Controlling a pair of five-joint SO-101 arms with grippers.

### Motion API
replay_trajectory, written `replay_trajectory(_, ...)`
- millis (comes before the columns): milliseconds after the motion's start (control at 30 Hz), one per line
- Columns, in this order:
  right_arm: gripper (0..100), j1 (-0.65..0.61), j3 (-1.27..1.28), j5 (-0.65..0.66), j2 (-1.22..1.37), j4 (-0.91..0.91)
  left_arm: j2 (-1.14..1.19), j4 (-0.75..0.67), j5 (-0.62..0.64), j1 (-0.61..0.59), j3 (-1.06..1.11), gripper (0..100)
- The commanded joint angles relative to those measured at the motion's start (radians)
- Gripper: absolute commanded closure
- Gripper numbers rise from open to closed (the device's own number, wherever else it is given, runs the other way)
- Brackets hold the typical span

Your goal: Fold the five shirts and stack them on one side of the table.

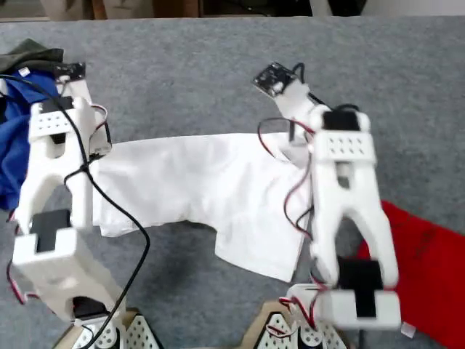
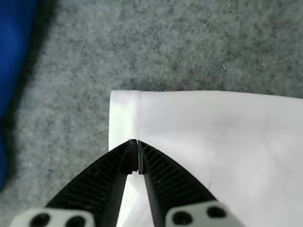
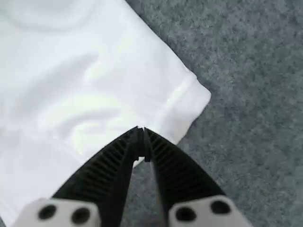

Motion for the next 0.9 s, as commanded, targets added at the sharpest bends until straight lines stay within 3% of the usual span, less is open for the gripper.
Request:
replay_trajectory(0, 99.4, -0.045, -0.114, -0.155, 0.134, -0.034, 0.094, -0.063, 0.011, 0.009, -0.021, 98)
replay_trajectory(167, 99.4, -0.021, -0.176, -0.241, 0.343, -0.141, 0.239, -0.063, 0.014, 0.005, -0.143, 98)
replay_trajectory(333, 99.4, 0.061, -0.311, -0.224, 0.558, -0.155, 0.326, -0.057, 0.006, 0.005, -0.319, 98)
replay_trajectory(633, 99.4, 0.105, -0.544, -0.135, 0.682, -0.077, 0.509, -0.046, 0.006, 0.006, -0.608, 98)
replay_trajectory(867, 99.4, 0.077, -0.553, -0.098, 0.547, 0.025, 0.51, 0.178, -0.041, 0.043, -0.806, 98)
